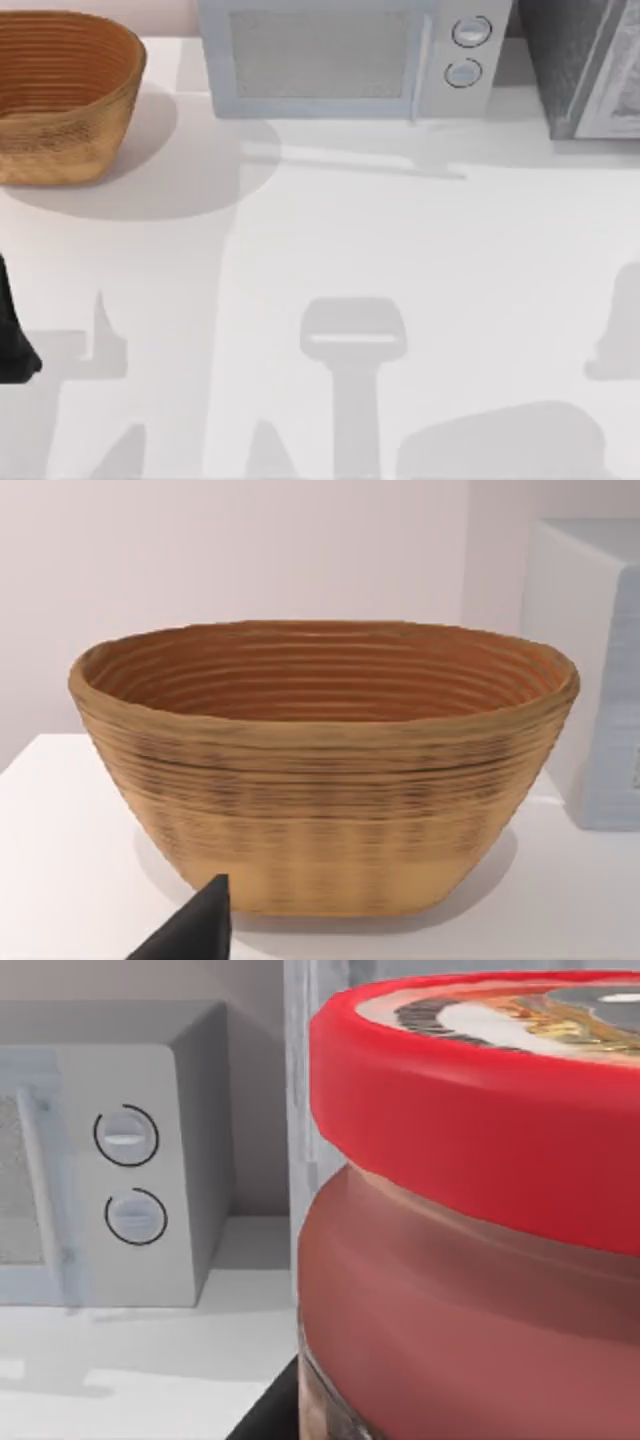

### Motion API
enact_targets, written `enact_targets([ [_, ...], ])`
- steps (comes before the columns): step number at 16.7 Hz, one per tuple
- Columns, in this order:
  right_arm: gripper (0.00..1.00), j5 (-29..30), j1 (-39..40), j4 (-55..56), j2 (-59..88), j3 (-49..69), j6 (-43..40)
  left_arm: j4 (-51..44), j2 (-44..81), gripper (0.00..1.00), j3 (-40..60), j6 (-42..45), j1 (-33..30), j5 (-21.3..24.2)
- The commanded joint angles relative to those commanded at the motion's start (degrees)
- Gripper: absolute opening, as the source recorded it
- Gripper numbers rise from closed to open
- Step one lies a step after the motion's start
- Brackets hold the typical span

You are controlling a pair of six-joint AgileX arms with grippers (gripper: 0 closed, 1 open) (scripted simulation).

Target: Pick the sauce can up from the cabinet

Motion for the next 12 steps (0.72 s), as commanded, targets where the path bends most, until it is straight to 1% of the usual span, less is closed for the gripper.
enact_targets([
  [3, 0.00, -3.89, 1.15, 5.29, 6.29, 2.65, 1.63, 0.00, 0.00, 1.00, 0.00, 0.00, 0.00, 0.00],
  [12, 0.00, -16.75, 0.83, 27.60, 36.29, 12.42, 6.37, 0.00, 0.00, 1.00, 0.00, 0.00, 0.00, 0.00],
])
